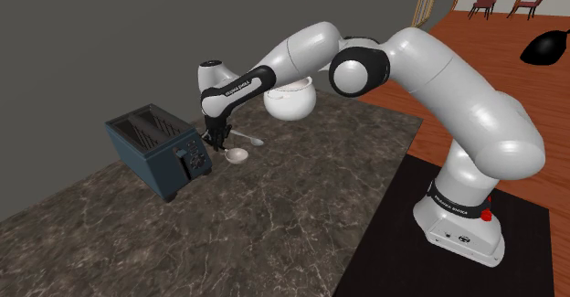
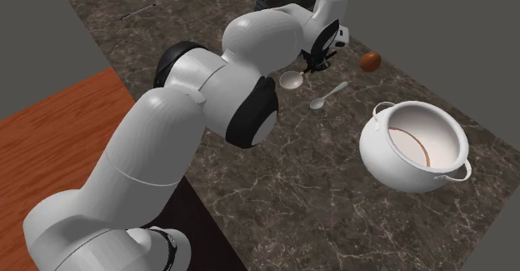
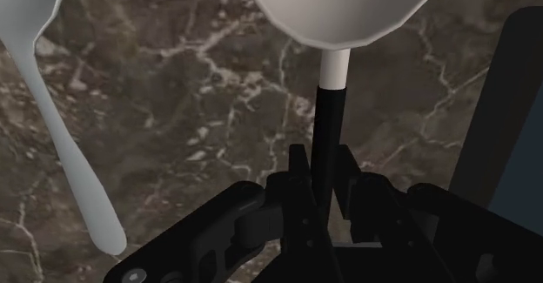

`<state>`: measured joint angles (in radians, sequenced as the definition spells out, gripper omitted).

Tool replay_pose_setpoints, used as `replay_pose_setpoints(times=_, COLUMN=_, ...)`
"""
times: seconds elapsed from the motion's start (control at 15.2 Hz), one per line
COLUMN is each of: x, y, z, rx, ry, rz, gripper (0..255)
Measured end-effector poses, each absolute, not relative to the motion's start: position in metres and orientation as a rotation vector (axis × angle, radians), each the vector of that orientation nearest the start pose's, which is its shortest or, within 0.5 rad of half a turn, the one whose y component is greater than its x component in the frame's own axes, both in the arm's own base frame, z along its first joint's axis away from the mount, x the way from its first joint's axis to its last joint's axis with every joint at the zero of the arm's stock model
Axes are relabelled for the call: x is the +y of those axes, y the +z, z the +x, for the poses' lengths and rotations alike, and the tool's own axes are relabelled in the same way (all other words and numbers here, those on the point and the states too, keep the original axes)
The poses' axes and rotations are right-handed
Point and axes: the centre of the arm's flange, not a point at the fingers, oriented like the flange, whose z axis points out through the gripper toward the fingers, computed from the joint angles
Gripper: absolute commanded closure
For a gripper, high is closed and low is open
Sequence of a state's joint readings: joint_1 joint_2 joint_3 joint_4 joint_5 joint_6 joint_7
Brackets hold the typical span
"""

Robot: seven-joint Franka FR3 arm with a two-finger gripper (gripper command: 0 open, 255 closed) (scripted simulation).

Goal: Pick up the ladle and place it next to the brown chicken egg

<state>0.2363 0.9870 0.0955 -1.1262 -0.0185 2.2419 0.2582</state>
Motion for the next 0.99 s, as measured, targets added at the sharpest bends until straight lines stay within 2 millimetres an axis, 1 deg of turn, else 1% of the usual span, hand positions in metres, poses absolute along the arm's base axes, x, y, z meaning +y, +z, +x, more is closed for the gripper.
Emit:
replay_pose_setpoints(times=0.13, x=0.231, y=0.218, z=0.747, rx=-0.055, ry=-0.166, rz=-3.039, gripper=255)
replay_pose_setpoints(times=0.2, x=0.231, y=0.218, z=0.747, rx=-0.055, ry=-0.166, rz=-3.039, gripper=0)
replay_pose_setpoints(times=0.59, x=0.231, y=0.218, z=0.747, rx=-0.055, ry=-0.166, rz=-3.039, gripper=0)
replay_pose_setpoints(times=0.66, x=0.231, y=0.223, z=0.747, rx=-0.055, ry=-0.165, rz=-3.039, gripper=0)
replay_pose_setpoints(times=0.86, x=0.226, y=0.254, z=0.743, rx=-0.055, ry=-0.167, rz=-3.039, gripper=0)
replay_pose_setpoints(times=0.92, x=0.226, y=0.261, z=0.743, rx=-0.055, ry=-0.168, rz=-3.039, gripper=0)
replay_pose_setpoints(times=0.99, x=0.226, y=0.264, z=0.743, rx=-0.055, ry=-0.168, rz=-3.039, gripper=0)
